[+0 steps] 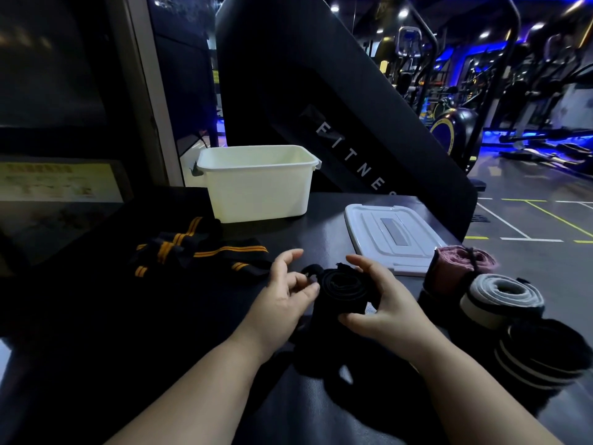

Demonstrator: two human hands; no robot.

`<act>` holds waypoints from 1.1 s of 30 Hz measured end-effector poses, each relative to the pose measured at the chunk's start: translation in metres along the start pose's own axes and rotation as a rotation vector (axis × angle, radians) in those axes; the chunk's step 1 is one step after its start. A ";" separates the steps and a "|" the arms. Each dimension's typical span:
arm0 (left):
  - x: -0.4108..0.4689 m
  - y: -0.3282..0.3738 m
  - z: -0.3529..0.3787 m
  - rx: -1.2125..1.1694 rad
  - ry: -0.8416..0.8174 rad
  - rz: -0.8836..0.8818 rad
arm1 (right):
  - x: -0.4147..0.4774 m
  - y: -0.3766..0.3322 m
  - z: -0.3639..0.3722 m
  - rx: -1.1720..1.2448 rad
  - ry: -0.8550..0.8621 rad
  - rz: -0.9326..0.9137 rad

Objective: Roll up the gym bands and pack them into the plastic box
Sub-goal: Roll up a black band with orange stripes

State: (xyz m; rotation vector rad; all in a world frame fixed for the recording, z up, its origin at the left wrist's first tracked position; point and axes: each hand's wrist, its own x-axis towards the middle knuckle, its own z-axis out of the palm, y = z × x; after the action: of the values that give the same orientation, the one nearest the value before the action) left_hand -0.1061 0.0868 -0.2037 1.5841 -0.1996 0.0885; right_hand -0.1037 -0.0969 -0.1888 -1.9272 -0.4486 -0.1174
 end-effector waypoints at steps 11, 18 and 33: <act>0.004 0.002 -0.006 0.457 0.281 0.146 | -0.002 -0.002 -0.002 -0.023 -0.054 0.002; 0.001 0.009 -0.007 0.227 0.185 0.103 | -0.004 -0.005 -0.004 -0.041 -0.040 0.003; -0.003 0.025 -0.013 0.329 0.004 0.214 | -0.003 -0.010 0.002 -0.111 -0.010 0.005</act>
State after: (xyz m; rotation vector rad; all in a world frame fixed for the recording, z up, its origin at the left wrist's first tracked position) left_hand -0.1128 0.0997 -0.1791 1.8850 -0.3663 0.3038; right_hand -0.1107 -0.0925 -0.1818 -2.0382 -0.4517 -0.1313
